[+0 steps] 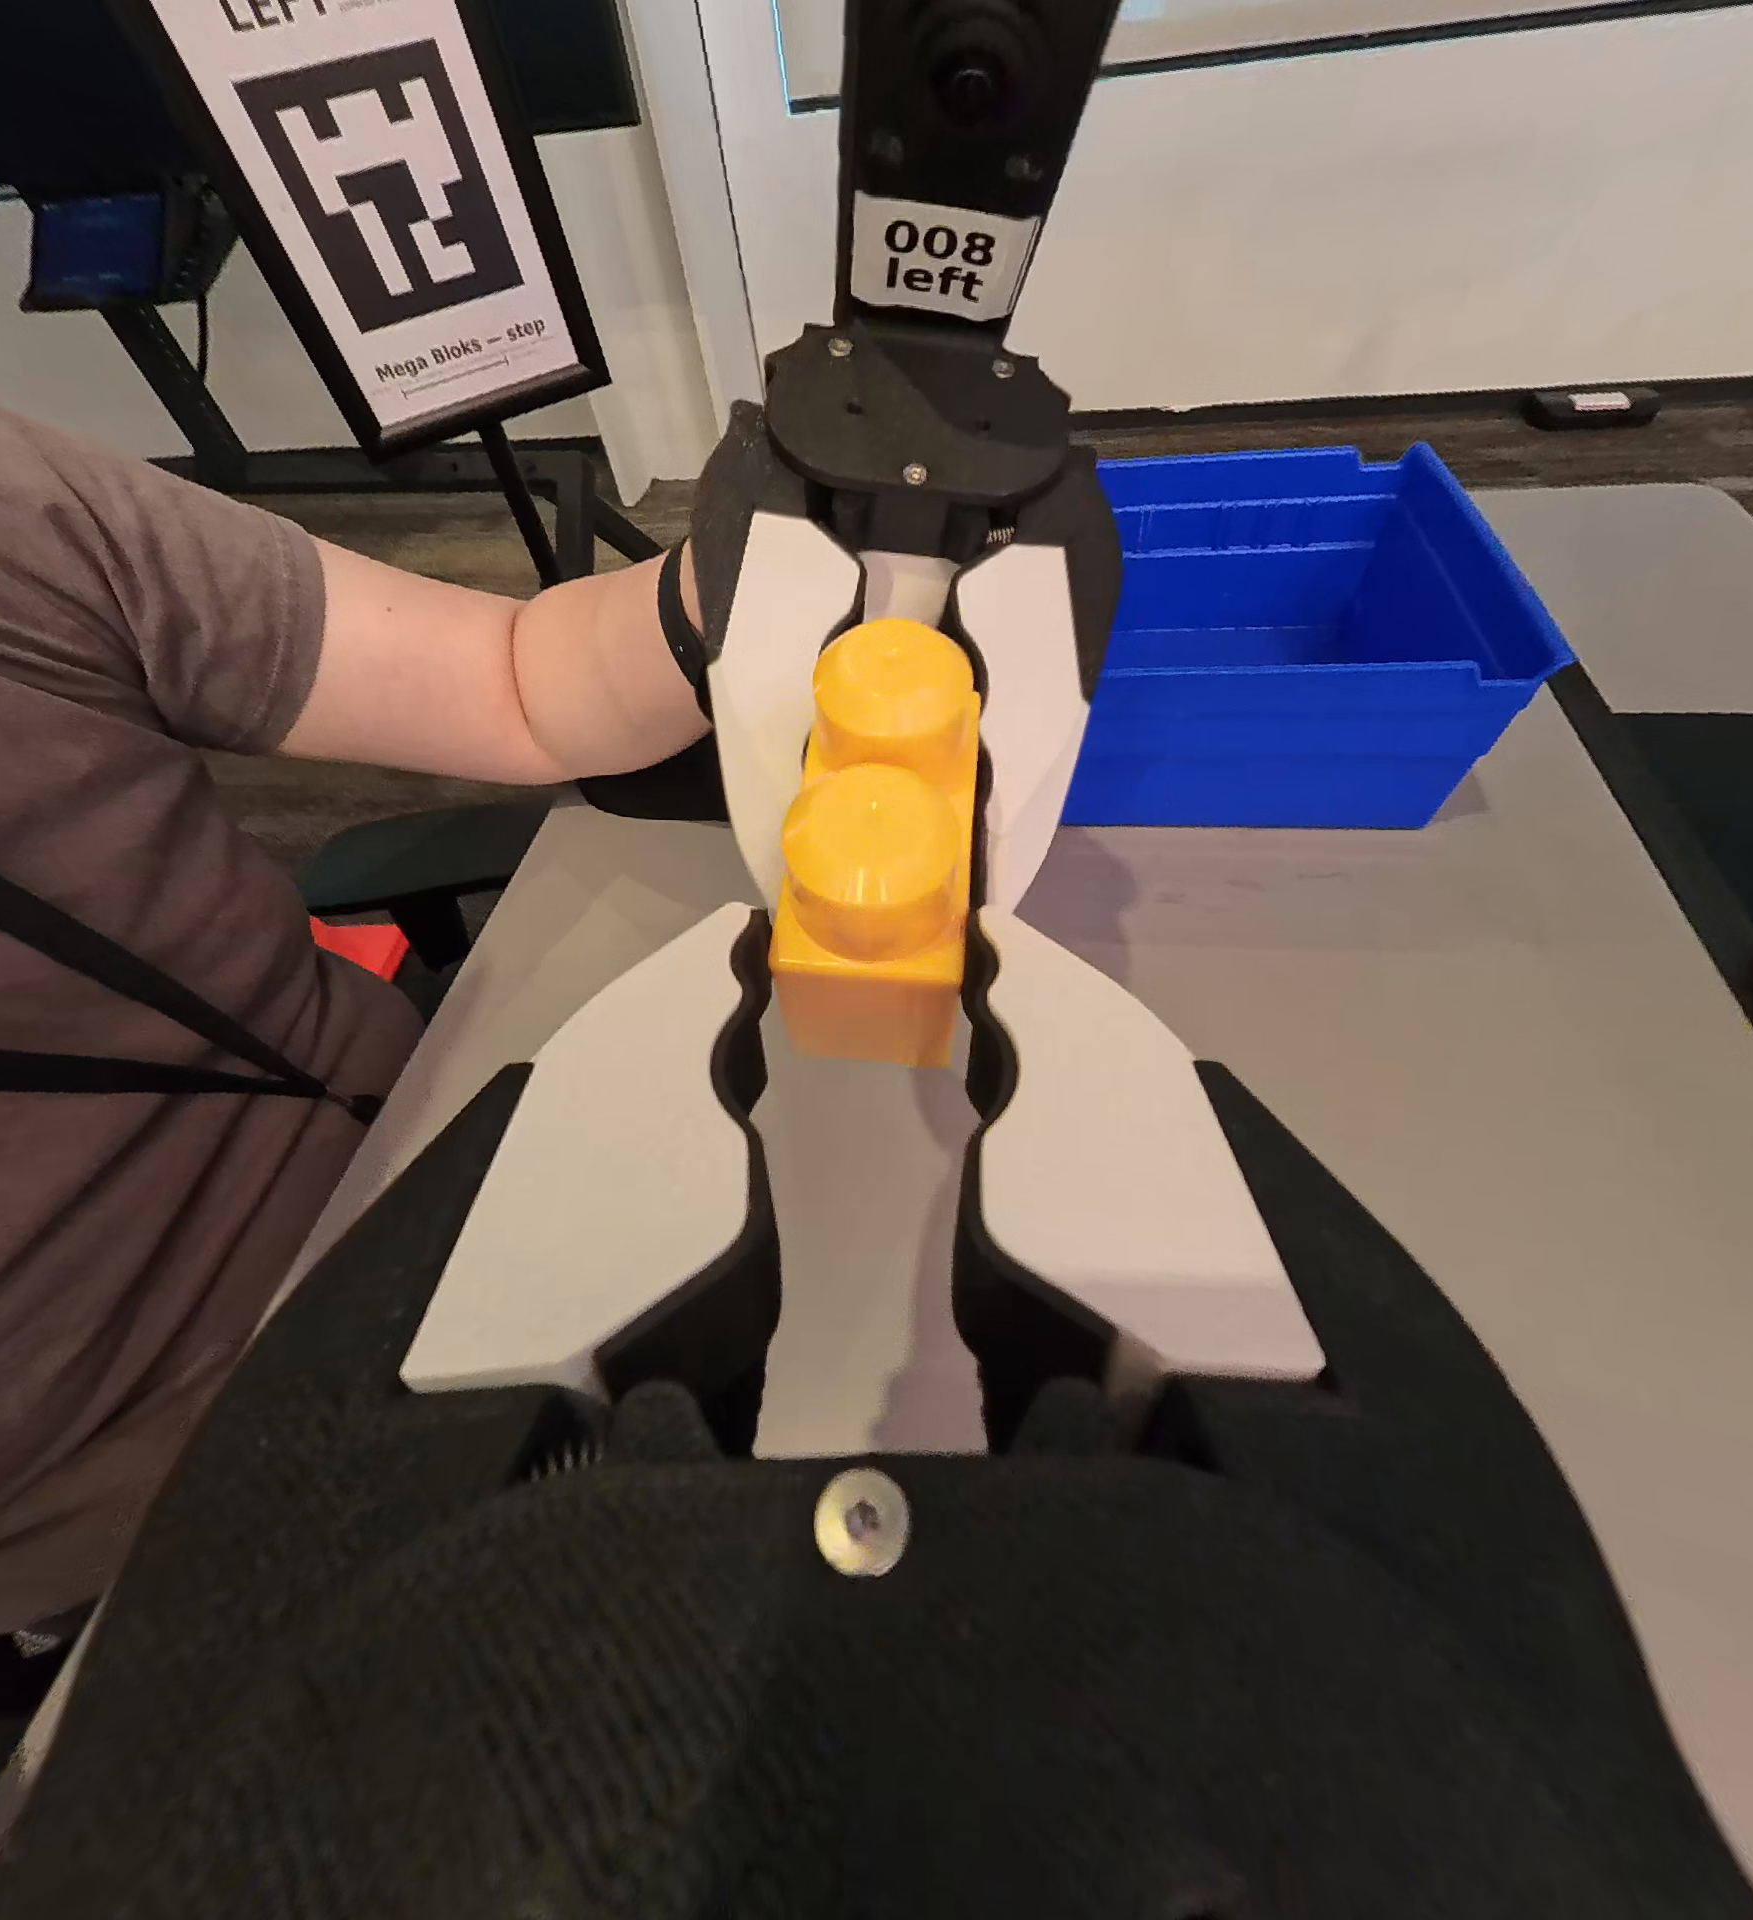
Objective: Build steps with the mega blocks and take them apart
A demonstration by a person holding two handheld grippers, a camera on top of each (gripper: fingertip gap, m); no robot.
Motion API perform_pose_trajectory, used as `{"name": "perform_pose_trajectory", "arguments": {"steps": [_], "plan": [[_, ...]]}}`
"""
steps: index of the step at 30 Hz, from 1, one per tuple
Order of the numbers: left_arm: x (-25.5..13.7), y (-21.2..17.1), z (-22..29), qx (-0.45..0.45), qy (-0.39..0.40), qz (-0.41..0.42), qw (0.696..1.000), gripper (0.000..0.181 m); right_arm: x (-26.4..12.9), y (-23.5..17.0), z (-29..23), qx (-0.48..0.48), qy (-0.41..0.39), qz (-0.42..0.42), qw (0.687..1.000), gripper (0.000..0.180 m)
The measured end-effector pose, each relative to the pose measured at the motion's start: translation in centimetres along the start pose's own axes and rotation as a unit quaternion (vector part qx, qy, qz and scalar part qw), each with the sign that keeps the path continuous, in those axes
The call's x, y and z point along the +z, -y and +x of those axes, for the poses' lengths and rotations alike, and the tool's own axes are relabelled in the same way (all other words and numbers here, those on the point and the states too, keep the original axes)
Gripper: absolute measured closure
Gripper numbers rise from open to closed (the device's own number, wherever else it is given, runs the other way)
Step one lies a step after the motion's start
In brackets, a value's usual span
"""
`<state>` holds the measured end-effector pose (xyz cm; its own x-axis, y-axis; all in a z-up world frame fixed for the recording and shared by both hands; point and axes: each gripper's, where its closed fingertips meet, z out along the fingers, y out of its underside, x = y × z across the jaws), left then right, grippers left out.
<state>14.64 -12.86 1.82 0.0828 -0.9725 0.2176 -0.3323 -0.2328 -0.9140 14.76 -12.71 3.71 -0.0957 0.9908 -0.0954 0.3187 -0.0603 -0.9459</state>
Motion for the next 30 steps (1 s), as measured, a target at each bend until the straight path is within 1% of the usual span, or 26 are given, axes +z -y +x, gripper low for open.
{"name": "perform_pose_trajectory", "arguments": {"steps": [8, 14, 17, 19, 20, 21, 22, 23, 24, 26, 28, 29, 30], "plan": [[0.0, 0.5, -0.2, -0.035, -0.007, 0.022, 0.999, 0.143, -0.2, 0.1, 0.4, 0.035, 0.01, 0.014, 0.999, 0.143], [0.2, 0.8, -0.3, -0.065, -0.023, 0.043, 0.997, 0.143, -0.4, 0.4, 0.7, 0.044, 0.01, 0.027, 0.999, 0.143], [0.1, 1.0, -0.3, -0.079, -0.03, 0.054, 0.995, 0.144, -0.5, 0.5, 0.9, 0.031, 0.0, 0.031, 0.999, 0.143], [-0.5, 1.3, -0.7, -0.084, -0.024, 0.059, 0.994, 0.144, -0.9, 0.9, 1.4, -0.012, -0.038, 0.033, 0.999, 0.142], [-1.0, 1.5, -0.9, -0.082, -0.016, 0.062, 0.995, 0.144, -1.4, 1.0, 2.0, -0.038, -0.069, 0.028, 0.996, 0.137], [-1.7, 1.8, -1.1, -0.078, -0.011, 0.068, 0.995, 0.144, -2.1, 0.7, 2.6, -0.057, -0.102, 0.01, 0.993, 0.133], [-2.5, 2.2, -1.3, -0.076, -0.005, 0.076, 0.994, 0.144, -3.0, -0.2, 3.6, -0.059, -0.14, -0.025, 0.988, 0.132], [-3.3, 2.6, -1.6, -0.073, 0.007, 0.086, 0.994, 0.144, -4.0, -1.7, 4.9, -0.036, -0.179, -0.072, 0.981, 0.132], [-4.2, 2.9, -2.0, -0.068, 0.024, 0.093, 0.993, 0.143, -5.0, -3.7, 6.0, 0.014, -0.206, -0.125, 0.971, 0.132], [-5.9, 3.4, -2.6, -0.053, 0.054, 0.1, 0.992, 0.143, -6.8, -8.2, 7.5, 0.158, -0.245, -0.213, 0.933, 0.132], [-7.0, 3.7, -3.0, -0.042, 0.077, 0.103, 0.991, 0.143, -7.3, -11.1, 8.1, 0.273, -0.257, -0.24, 0.896, 0.136], [-7.5, 3.8, -3.0, -0.037, 0.085, 0.104, 0.99, 0.143, -7.1, -12.2, 8.3, 0.306, -0.257, -0.252, 0.881, 0.143], [-7.8, 3.9, -3.1, -0.033, 0.09, 0.104, 0.99, 0.143, -7.1, -13.5, 8.3, 0.322, -0.263, -0.278, 0.866, 0.144]]}}
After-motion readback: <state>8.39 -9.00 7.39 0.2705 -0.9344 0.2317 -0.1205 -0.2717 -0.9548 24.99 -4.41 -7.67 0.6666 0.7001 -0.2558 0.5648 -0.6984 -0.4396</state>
